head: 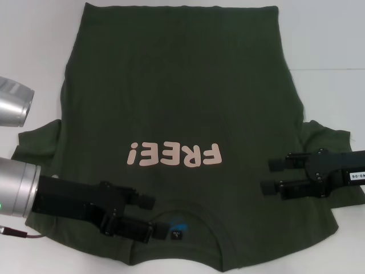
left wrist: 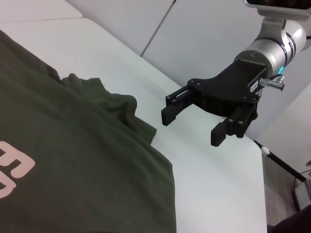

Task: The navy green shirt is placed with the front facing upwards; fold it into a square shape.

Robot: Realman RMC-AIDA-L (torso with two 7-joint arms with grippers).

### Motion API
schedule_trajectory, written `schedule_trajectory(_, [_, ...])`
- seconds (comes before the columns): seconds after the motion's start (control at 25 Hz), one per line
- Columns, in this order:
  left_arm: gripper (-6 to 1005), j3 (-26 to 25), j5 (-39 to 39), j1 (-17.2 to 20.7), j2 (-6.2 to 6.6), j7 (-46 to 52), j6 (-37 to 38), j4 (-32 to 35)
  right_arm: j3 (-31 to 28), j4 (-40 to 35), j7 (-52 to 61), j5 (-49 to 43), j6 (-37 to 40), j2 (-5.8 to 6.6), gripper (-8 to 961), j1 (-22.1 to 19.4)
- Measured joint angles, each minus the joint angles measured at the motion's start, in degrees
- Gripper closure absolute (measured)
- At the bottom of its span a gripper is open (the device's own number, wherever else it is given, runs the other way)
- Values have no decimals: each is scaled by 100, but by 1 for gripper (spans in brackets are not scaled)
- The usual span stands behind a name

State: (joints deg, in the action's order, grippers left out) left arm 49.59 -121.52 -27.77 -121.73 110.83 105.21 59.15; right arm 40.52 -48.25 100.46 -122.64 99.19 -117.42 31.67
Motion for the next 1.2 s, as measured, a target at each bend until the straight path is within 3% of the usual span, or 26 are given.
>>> schedule_trajectory(0.52, [96,-38,25,0,4,7,22,0,-12,0,21,-2,26,-1,133,-4])
schedule_trajectory(0.68, [96,-651,41,-33,31,359,-63,7,-212,0,583,122,-310,27,134,28])
schedule_trajectory(0.84, [96,-1667,42,-99,216,1287,-278,-161,-375,6,1427,264,-676,151,135,162])
schedule_trajectory(1.04, [96,-2647,42,-96,580,2358,-569,-815,-412,43,2640,339,-1133,348,136,473])
schedule_trajectory(1.2, [95,-2921,38,-27,680,2575,-1018,-1154,-375,117,3258,310,-1531,491,137,749])
